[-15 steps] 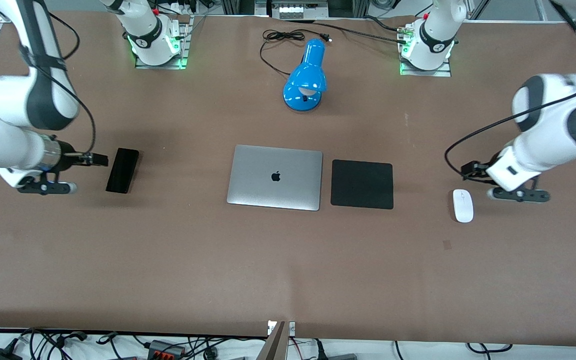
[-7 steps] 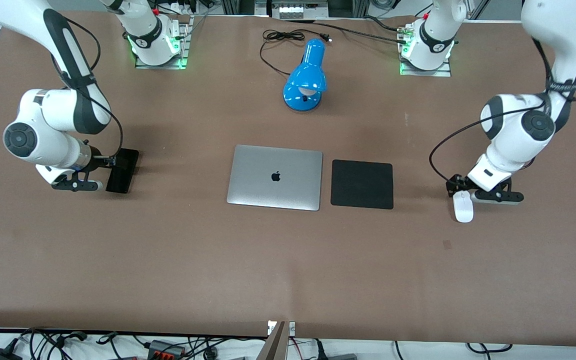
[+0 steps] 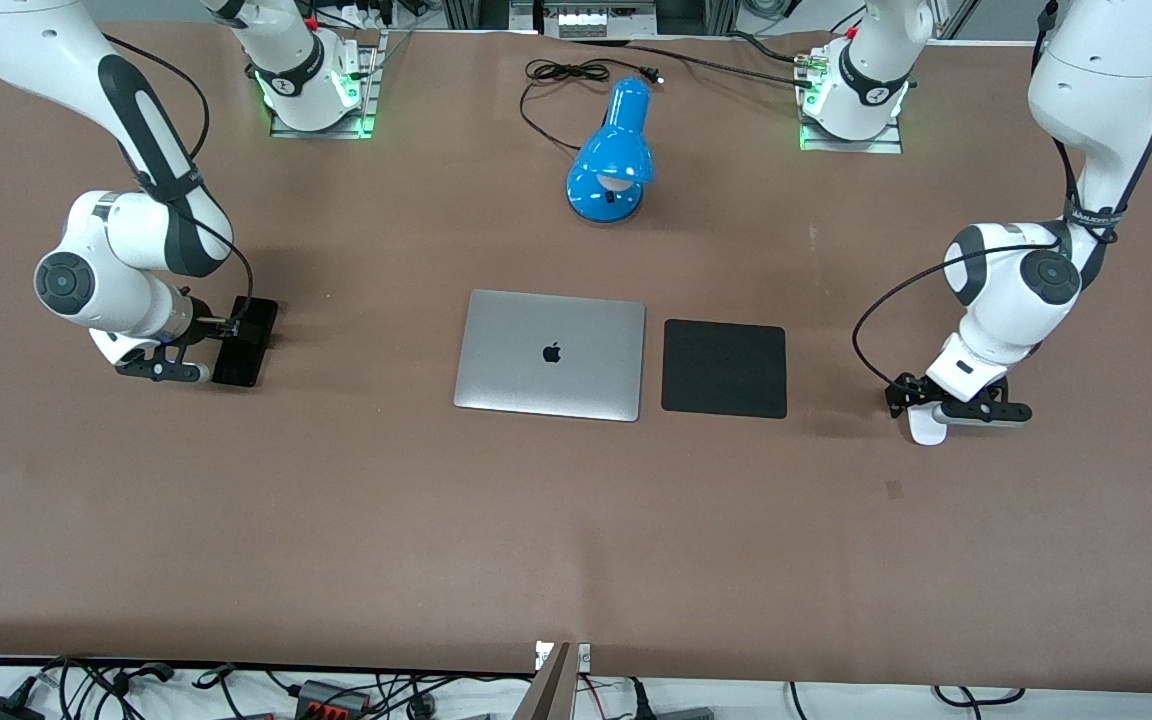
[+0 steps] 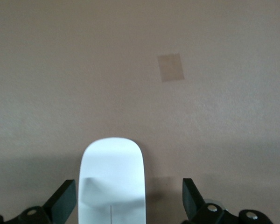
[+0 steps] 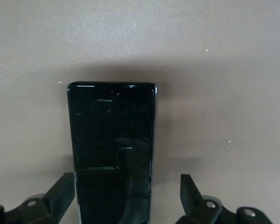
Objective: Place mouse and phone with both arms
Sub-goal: 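Grasp the phone with the right gripper while the left gripper grasps the mouse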
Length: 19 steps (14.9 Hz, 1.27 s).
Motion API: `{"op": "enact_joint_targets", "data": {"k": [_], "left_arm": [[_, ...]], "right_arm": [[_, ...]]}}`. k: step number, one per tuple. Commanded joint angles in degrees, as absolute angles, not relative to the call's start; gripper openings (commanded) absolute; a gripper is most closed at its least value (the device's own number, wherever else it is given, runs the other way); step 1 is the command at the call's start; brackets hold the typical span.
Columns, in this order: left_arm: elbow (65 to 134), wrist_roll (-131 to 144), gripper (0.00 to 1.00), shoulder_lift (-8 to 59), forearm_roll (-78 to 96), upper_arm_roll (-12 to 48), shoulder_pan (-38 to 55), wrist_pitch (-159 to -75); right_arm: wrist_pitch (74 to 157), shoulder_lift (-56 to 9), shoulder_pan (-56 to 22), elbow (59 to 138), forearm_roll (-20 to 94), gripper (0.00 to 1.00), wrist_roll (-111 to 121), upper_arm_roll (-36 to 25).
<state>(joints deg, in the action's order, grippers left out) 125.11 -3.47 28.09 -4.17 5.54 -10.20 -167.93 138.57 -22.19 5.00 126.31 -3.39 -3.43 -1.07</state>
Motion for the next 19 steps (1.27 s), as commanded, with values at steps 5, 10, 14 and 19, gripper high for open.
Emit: {"op": "enact_joint_targets", "data": {"k": [5, 10, 14, 19], "left_arm": [[123.9, -4.7, 1.0, 30.5, -4.8, 5.7, -12.5, -167.7], [123.9, -4.7, 0.5, 30.8, -4.8, 5.7, -12.6, -167.7], [123.6, -4.2, 0.49, 29.9, -4.8, 5.9, -12.4, -167.4], [114.9, -3.8, 0.49, 24.6, -4.8, 9.6, -11.6, -147.9]], "right_arm": [[141.9, -24.6, 4.7, 126.5, -3.4, 1.0, -5.8, -0.3], [142.2, -24.8, 4.6, 126.3, -3.3, 1.0, -5.9, -0.2], [142.9, -25.7, 4.1, 126.4, -3.3, 1.0, -5.8, -0.2], [142.6, -26.0, 3.1, 126.4, -3.2, 1.0, -5.8, -0.2]]}}
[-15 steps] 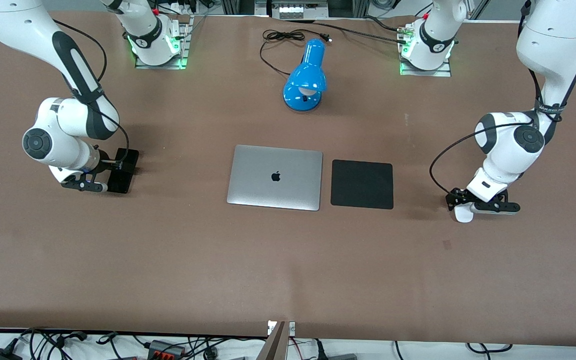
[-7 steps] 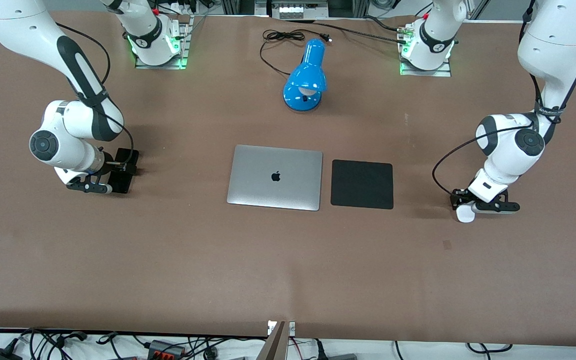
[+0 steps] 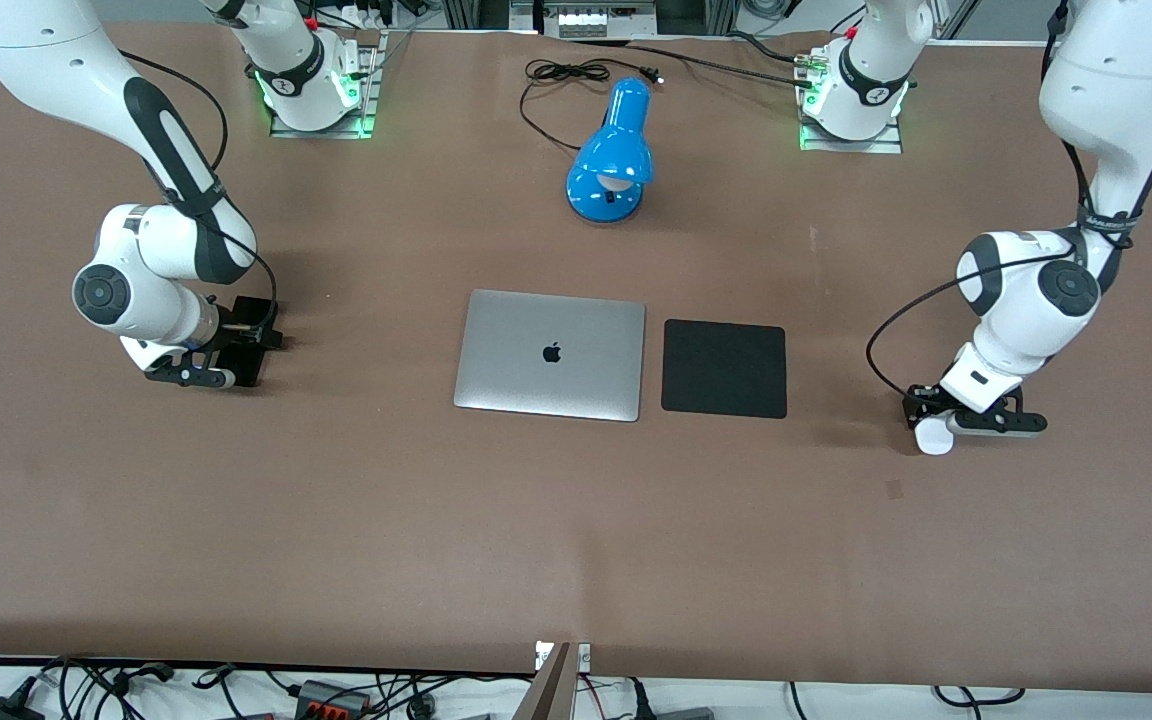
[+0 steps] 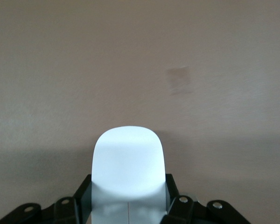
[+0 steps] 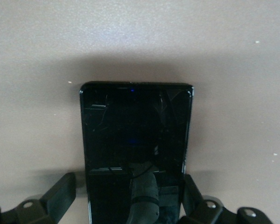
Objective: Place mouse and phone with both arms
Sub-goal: 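Carry the phone toward the laptop while the left gripper carries the mouse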
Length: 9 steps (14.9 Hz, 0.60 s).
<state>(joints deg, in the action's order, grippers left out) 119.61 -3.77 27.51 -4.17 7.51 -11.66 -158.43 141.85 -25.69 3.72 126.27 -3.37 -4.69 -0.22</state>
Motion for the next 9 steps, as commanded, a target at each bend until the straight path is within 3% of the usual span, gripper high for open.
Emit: {"op": "enact_joint_targets", "data": {"k": [1, 3, 5, 7, 9], "left_arm": [[111.3, -3.4, 0.49, 24.6, -4.7, 10.9, -11.6, -141.6], [104.9, -0.1, 0.49, 24.8, -4.7, 14.0, -11.4, -130.7], [101.2, 4.7, 0.49, 24.8, -4.7, 17.2, -10.2, -123.9], [101.6, 8.5, 0.49, 24.8, -4.8, 19.0, -7.7, -122.7], [102.1, 9.9, 0.49, 26.4, -4.8, 19.1, -3.8, -123.2]], "right_arm": [[142.4, -25.9, 3.2, 126.4, -3.2, 0.83, -5.7, -0.2], [142.0, -25.7, 3.3, 126.3, -3.2, 0.48, -5.7, -0.3], [141.9, -25.3, 3.2, 126.3, -3.3, 0.24, -4.9, -0.3], [140.2, -24.7, 3.1, 125.6, -3.3, 0.16, -4.7, -0.3], [136.5, -24.4, 3.1, 123.7, -3.3, 0.15, -4.6, -0.2]]}}
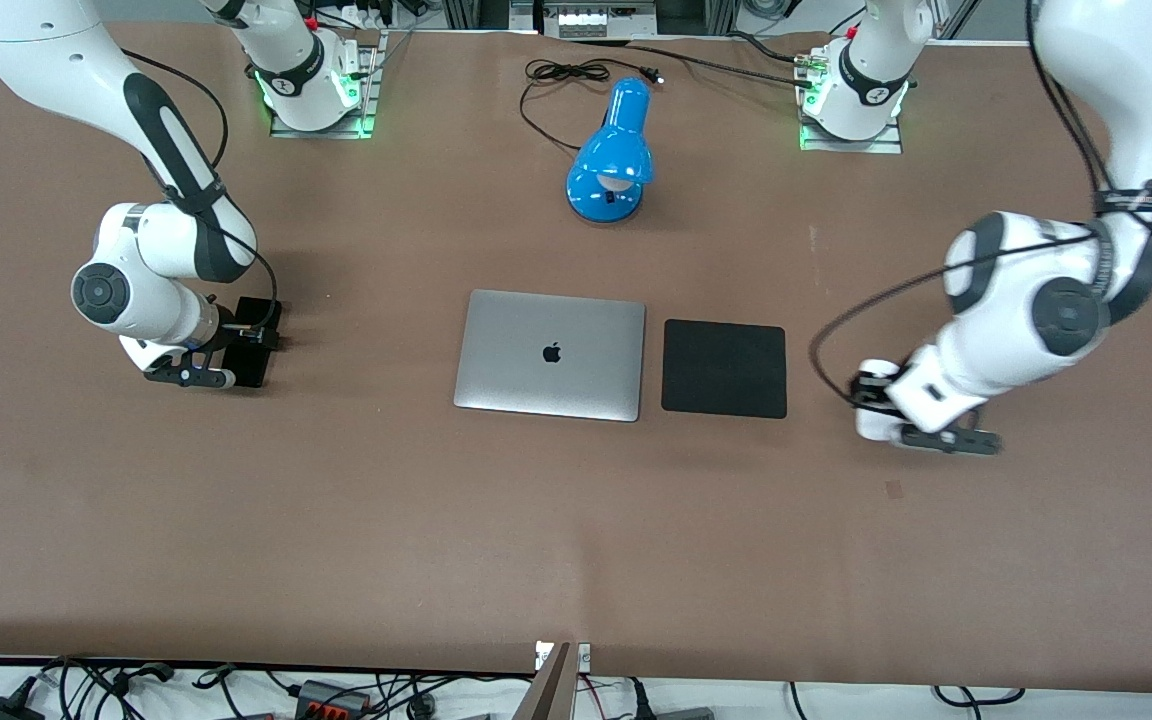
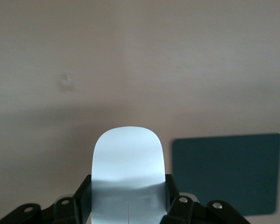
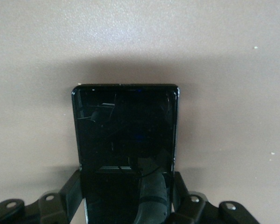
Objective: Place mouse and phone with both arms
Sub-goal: 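Carry the phone toward the laptop while the left gripper carries the mouse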
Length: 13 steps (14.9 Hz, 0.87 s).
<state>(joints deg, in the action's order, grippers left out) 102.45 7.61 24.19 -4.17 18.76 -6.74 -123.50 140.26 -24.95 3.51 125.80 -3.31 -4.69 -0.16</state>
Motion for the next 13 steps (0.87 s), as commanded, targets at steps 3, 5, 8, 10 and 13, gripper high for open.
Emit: {"op": "enact_joint_targets", "data": {"k": [3, 5, 8, 10, 13], "left_arm": [[106.0, 20.5, 0.44, 27.7, -4.8, 19.1, 1.6, -127.5], [110.3, 25.8, 0.44, 27.4, -4.9, 18.7, 4.6, -133.4], [114.5, 26.3, 0.43, 28.0, -7.8, 18.8, 4.9, -140.3], [117.5, 26.4, 0.43, 29.3, -8.1, 18.8, 4.8, -146.8], [118.6, 28.3, 0.44, 30.4, -8.1, 18.9, 5.3, -149.1]], "right_arm": [[131.4, -23.8, 2.5, 120.2, -3.3, 0.15, -4.7, 1.7], [130.8, -24.0, 2.5, 118.2, -3.3, 0.15, -5.2, 4.6], [130.8, -25.1, 2.1, 115.8, -3.2, 0.15, -5.8, 9.8], [130.7, -25.1, -0.3, 115.5, -3.3, 0.15, -11.0, 11.7], [130.7, -25.4, -4.4, 115.6, -3.3, 0.15, -15.7, 11.7]]}}
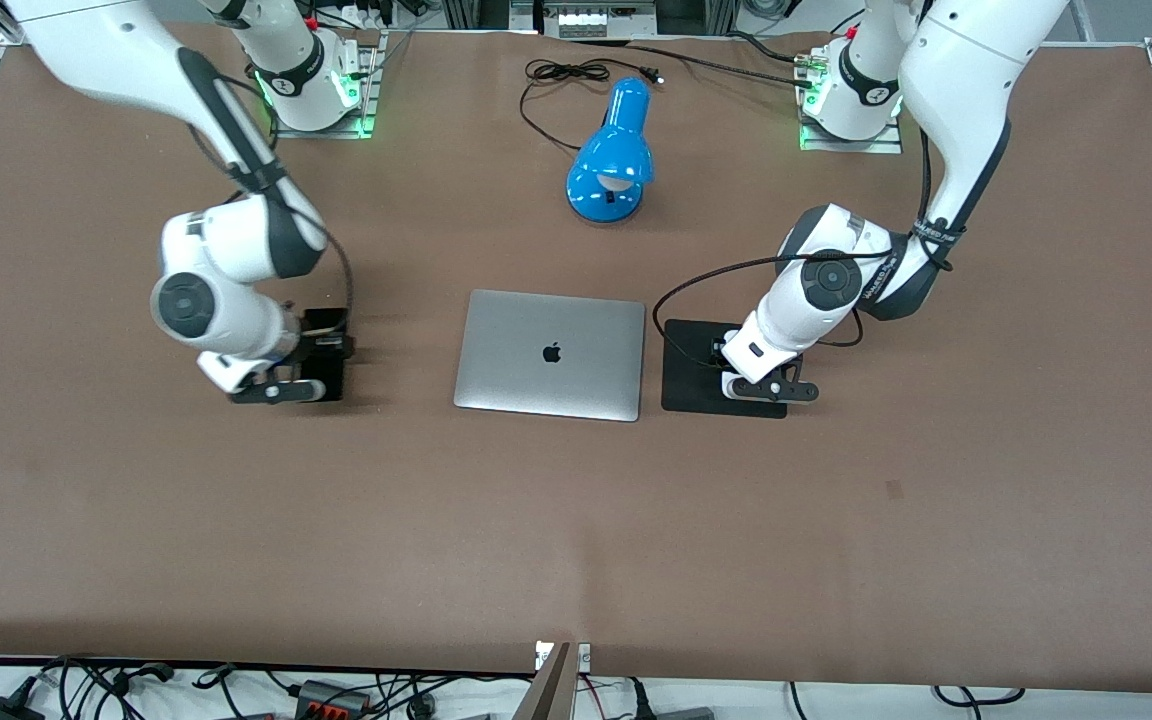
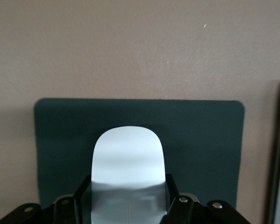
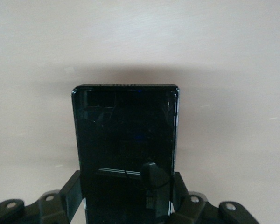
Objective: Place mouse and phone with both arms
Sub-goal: 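Carry the phone toward the laptop while the left gripper carries the mouse, then lower the mouse onto the black pad and open the left gripper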
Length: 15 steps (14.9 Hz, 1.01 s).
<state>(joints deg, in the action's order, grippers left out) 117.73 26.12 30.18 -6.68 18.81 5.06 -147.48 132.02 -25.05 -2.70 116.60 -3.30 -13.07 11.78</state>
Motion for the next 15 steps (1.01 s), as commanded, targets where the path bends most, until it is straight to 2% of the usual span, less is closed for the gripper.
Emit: {"op": "enact_joint_targets", "data": {"k": [1, 2, 3, 5, 6, 8, 10, 12, 15], "left_arm": [[118.6, 28.6, 0.44, 30.8, -8.1, 18.9, 5.4, -149.1], [118.5, 28.6, 0.5, 31.4, -8.1, 18.9, 5.4, -149.2], [118.5, 28.7, 0.62, 31.6, -8.1, 18.9, 5.4, -149.2], [118.4, 28.9, 0.95, 31.5, -8.1, 18.9, 5.3, -149.2], [118.4, 28.9, 1.0, 31.2, -8.1, 19.0, 5.1, -149.1], [118.3, 28.9, 1.0, 30.7, -8.1, 19.0, 5.0, -148.6], [118.0, 28.8, 1.0, 27.4, -8.1, 19.0, 4.6, -146.4], [115.7, 28.7, 1.0, 23.4, -8.1, 18.9, 4.6, -138.8], [107.0, 28.3, 1.0, 20.1, -8.2, 18.8, 4.6, -121.5]], "right_arm": [[131.0, -25.9, -4.8, 115.5, -3.2, 0.15, -16.1, 11.7], [131.2, -25.9, -5.4, 115.5, -3.2, 0.15, -17.4, 11.8], [131.5, -26.1, -6.2, 115.2, -3.2, 0.15, -18.4, 11.8], [133.1, -27.2, -7.2, 115.0, -3.1, 0.15, -19.9, 11.8], [133.9, -27.9, -7.5, 115.0, -3.1, 0.15, -21.4, 11.8], [135.3, -29.8, -9.4, 114.3, -3.1, 0.15, -26.3, 12.1], [136.8, -30.4, -11.6, 114.3, -3.1, 0.15, -30.8, 12.1], [136.9, -30.6, -12.6, 114.4, -3.1, 0.15, -33.3, 12.1], [137.6, -31.4, -13.1, 114.4, -3.1, 0.15, -33.5, 12.1]]}}
